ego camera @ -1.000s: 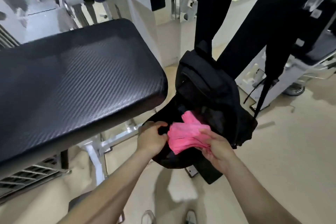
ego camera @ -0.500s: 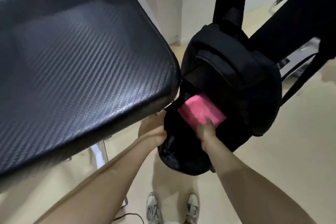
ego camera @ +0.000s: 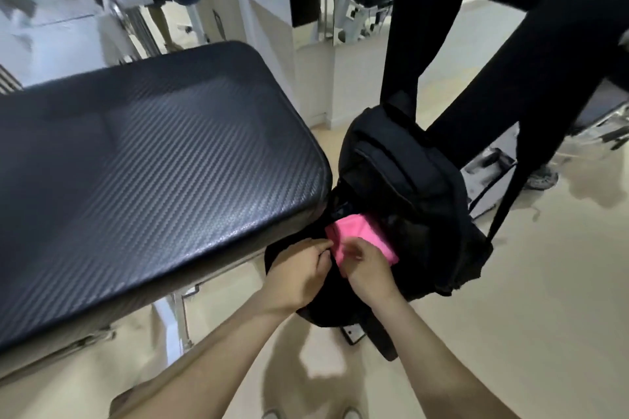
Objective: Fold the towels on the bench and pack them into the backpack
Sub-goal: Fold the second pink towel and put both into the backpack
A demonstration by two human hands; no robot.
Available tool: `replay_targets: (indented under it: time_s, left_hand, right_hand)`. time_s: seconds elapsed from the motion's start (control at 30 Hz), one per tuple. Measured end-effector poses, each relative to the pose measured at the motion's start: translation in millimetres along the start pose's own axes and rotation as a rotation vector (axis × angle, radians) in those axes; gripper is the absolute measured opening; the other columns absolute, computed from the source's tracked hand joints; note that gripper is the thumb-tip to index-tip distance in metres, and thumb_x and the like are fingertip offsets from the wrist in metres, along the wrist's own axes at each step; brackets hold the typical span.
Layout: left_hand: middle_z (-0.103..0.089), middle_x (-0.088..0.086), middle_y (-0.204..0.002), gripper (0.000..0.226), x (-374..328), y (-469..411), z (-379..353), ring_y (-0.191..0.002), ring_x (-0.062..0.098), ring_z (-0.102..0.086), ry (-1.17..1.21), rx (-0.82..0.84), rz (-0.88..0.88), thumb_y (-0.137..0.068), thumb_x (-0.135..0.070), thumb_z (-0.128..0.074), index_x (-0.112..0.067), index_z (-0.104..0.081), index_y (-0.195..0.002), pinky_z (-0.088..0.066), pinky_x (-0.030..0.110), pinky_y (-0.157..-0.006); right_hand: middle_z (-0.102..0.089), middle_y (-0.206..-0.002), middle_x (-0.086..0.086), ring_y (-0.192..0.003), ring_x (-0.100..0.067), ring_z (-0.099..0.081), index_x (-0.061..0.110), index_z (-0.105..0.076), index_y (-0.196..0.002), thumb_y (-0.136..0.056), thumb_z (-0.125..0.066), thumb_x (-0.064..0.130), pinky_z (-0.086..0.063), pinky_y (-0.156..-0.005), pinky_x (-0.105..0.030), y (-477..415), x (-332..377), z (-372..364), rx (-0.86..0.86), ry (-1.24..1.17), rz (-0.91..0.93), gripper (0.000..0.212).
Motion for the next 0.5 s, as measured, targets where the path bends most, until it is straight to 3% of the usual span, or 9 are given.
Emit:
replay_targets:
  time_s: [0.07, 0.13, 0.23, 0.33, 0.4, 0.5]
  left_hand:
    - [-0.071, -0.008, -0.106, 0.035, -24, 14, 18, -0.101, 0.013, -0.062, 0.091, -0.066, 0.01, -0.092, -0.035, -0.037, -0.028, -0.066, -0.11, -0.046, 0.031, -0.088]
    - [-0.073, -0.012, -0.095, 0.032, -47, 33, 36, -0.088, 0.006, -0.065, 0.243, -0.138, 0.016, -0.092, -0.037, -0.041, -0.033, -0.067, -0.109, -0.05, 0.029, -0.083]
    - [-0.069, -0.008, -0.076, 0.021, -87, 63, 62, -0.071, 0.007, -0.063, 0.361, -0.2, -0.075, -0.092, -0.026, -0.048, -0.022, -0.069, -0.094, -0.051, 0.03, -0.073]
    - [-0.07, -0.012, -0.081, 0.021, -123, 77, 95, -0.073, 0.004, -0.064, 0.3, -0.409, -0.205, -0.084, -0.021, -0.053, -0.029, -0.068, -0.097, -0.051, 0.025, -0.071]
    - [-0.069, -0.016, -0.08, 0.027, -138, 74, 120, -0.075, -0.001, -0.062, 0.281, -0.543, -0.281, -0.078, -0.009, -0.055, -0.026, -0.073, -0.088, -0.047, 0.017, -0.069]
    - [-0.065, -0.023, -0.078, 0.035, -150, 64, 161, -0.075, -0.007, -0.059, 0.325, -0.655, -0.253, -0.076, 0.002, -0.054, -0.026, -0.074, -0.083, -0.038, 0.004, -0.069]
  right_hand:
    - [-0.067, -0.093, -0.002, -0.081, -0.013, -0.061, 0.014, -0.067, -0.108, -0.076, -0.047, 0.006, -0.051, -0.084, -0.037, 18, 31, 18, 0.014, -0.082, 0.059, 0.039]
    - [-0.069, -0.098, 0.0, -0.086, -0.011, -0.065, 0.016, -0.067, -0.11, -0.083, -0.048, 0.001, -0.053, -0.083, -0.031, 39, 65, 38, 0.006, -0.089, 0.144, 0.037]
    - [-0.071, -0.096, 0.004, -0.08, -0.01, -0.069, 0.022, -0.068, -0.107, -0.088, -0.047, -0.002, -0.057, -0.078, -0.029, 67, 111, 64, -0.037, -0.104, 0.286, 0.037]
    - [-0.073, -0.095, 0.001, -0.071, -0.011, -0.069, 0.021, -0.067, -0.109, -0.088, -0.046, -0.002, -0.055, -0.068, -0.027, 83, 152, 84, -0.052, -0.154, 0.412, 0.037]
    - [-0.072, -0.097, -0.003, -0.065, -0.011, -0.068, 0.019, -0.064, -0.115, -0.09, -0.045, -0.001, -0.055, -0.063, -0.024, 90, 178, 94, -0.035, -0.207, 0.479, 0.037]
    - [-0.069, -0.101, -0.003, -0.063, -0.005, -0.065, 0.026, -0.054, -0.125, -0.094, -0.046, 0.003, -0.054, -0.061, -0.02, 96, 215, 103, -0.003, -0.226, 0.541, 0.04]
Point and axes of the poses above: each hand's wrist, its own y-axis away from the middle knuckle, its own z-axis out of the back of the hand, x = y × z, the point moved 1 cm from there along -y, towards the middle knuckle
